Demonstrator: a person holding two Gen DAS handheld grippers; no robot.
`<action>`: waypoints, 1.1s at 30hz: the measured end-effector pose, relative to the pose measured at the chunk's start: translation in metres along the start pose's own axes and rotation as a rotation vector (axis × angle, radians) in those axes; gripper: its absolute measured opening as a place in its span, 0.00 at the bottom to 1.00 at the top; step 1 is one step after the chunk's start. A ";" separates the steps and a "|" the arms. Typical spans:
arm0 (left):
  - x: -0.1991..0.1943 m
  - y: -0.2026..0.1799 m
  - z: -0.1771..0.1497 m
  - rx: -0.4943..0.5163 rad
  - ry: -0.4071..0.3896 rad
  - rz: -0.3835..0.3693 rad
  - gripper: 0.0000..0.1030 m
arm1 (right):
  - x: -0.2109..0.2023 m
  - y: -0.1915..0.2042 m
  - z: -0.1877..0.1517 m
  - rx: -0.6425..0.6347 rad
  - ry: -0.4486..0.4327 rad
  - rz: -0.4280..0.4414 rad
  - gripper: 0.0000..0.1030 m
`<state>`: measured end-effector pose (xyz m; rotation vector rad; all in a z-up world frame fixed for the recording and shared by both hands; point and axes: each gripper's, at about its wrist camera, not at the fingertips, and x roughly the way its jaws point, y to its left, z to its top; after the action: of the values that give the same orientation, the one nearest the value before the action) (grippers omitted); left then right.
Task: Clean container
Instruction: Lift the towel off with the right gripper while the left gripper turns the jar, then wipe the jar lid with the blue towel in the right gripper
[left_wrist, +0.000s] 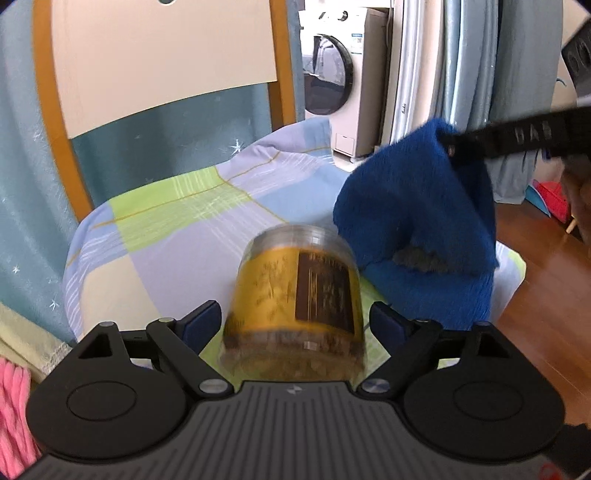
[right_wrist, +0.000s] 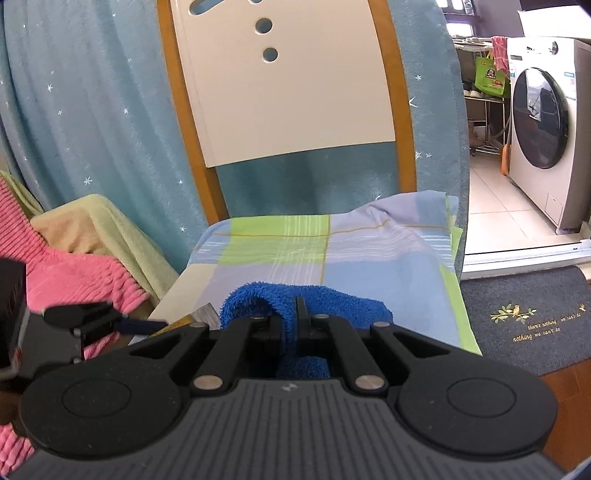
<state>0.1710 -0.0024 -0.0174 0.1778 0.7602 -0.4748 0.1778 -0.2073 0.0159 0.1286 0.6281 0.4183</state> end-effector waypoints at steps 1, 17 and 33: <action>0.003 -0.001 0.005 0.005 0.022 -0.003 0.88 | 0.000 -0.001 0.000 0.002 0.001 -0.003 0.02; 0.063 -0.013 0.055 0.165 0.290 -0.022 0.84 | -0.001 -0.016 0.000 0.007 0.008 -0.027 0.02; -0.022 -0.007 -0.008 -0.007 -0.183 -0.011 0.84 | -0.005 -0.015 0.003 0.016 -0.024 -0.021 0.02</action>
<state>0.1490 0.0019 -0.0071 0.1219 0.5836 -0.4915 0.1810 -0.2226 0.0170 0.1420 0.6085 0.3914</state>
